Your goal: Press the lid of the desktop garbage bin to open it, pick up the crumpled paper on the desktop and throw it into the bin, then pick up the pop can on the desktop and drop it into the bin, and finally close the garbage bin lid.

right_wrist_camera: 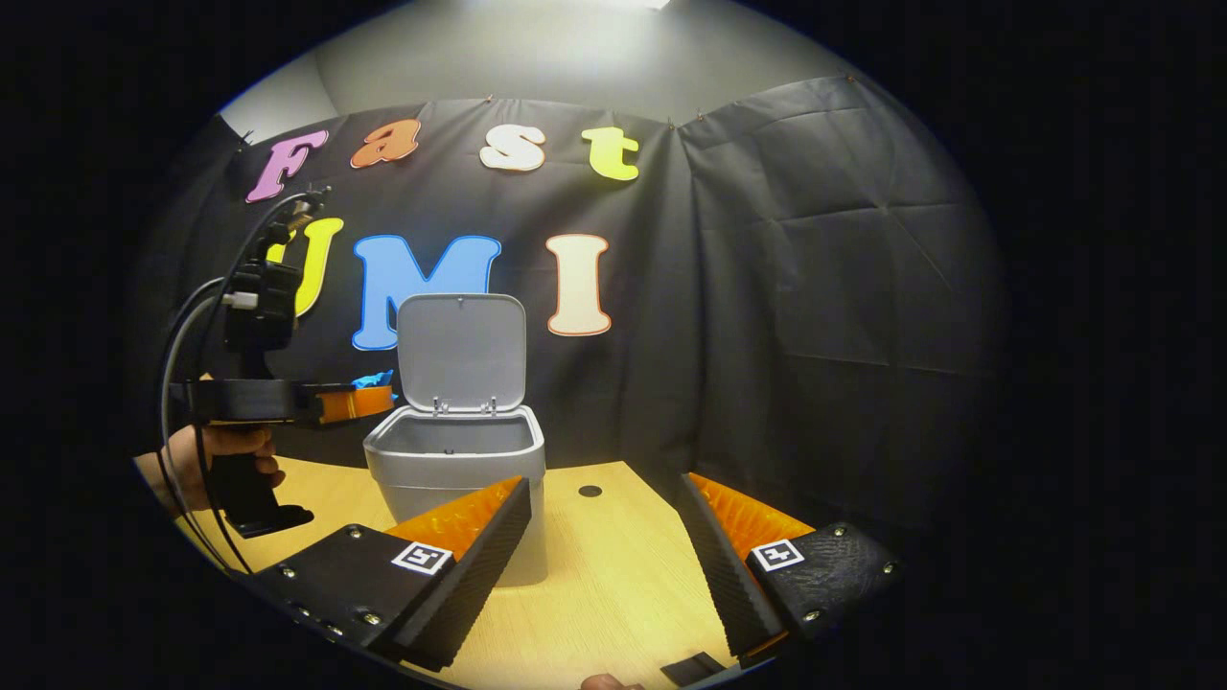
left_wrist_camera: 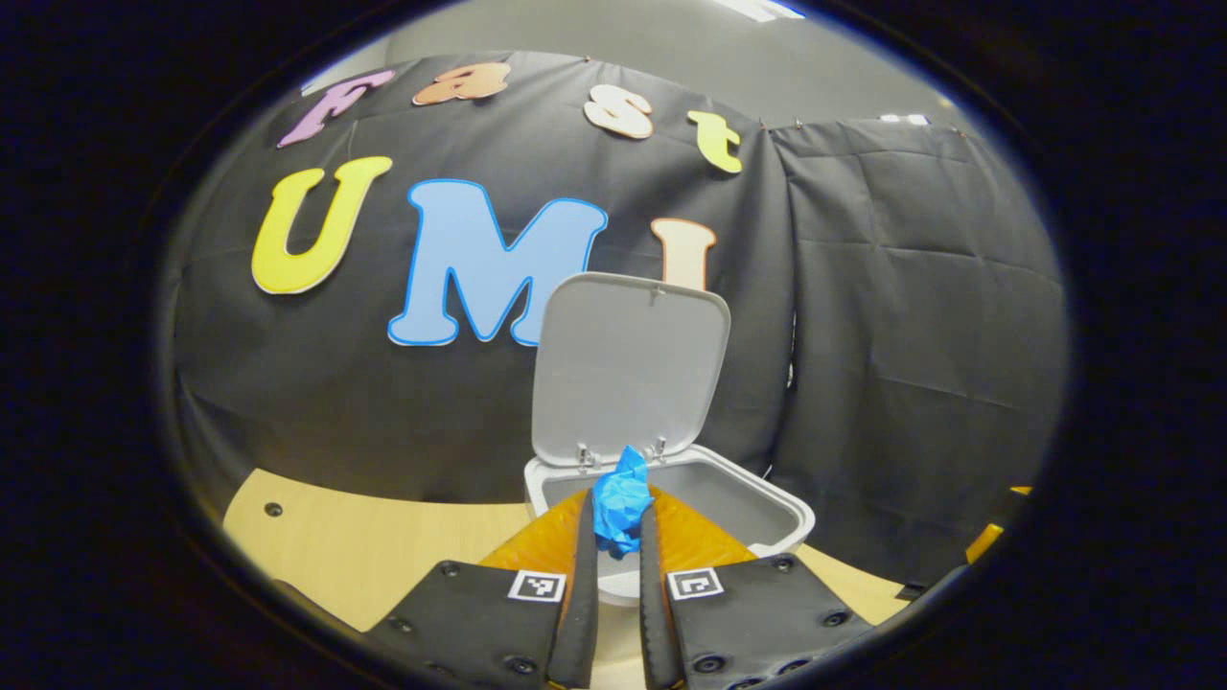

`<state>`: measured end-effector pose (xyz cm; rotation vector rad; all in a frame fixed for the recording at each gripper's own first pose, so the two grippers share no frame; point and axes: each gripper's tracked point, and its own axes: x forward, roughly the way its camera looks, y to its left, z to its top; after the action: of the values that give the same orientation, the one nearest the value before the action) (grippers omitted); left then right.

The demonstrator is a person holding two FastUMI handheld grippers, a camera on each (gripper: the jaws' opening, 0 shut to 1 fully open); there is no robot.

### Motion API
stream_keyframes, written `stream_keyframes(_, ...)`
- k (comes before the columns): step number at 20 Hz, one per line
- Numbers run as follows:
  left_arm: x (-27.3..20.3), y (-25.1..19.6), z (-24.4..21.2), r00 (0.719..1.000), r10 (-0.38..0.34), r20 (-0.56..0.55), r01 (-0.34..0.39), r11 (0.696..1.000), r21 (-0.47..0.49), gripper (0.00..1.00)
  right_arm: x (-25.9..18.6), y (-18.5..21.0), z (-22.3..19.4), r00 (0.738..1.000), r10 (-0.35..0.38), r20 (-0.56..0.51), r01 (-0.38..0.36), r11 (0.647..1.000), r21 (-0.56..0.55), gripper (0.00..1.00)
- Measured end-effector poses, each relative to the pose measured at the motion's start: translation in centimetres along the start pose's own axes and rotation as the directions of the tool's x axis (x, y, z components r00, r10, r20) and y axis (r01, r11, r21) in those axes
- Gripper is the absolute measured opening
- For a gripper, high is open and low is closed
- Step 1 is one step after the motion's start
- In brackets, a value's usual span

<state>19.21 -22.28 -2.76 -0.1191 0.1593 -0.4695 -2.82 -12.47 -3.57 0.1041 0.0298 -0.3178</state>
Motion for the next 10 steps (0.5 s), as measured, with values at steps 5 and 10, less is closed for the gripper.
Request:
stream_keyframes(5,2.5,-0.7,-1.5,0.999,-0.008,-0.046,0.010,0.999,0.041,0.28,-0.2,-0.4,-0.2,1.000,-0.027,-0.008,0.027,1.000,0.002,0.98)
stream_keyframes(10,3.7,-1.0,-3.2,0.994,-0.020,-0.111,0.026,0.998,0.052,0.47,-0.5,-0.2,-0.1,0.999,-0.038,-0.009,0.038,0.999,0.001,0.98)
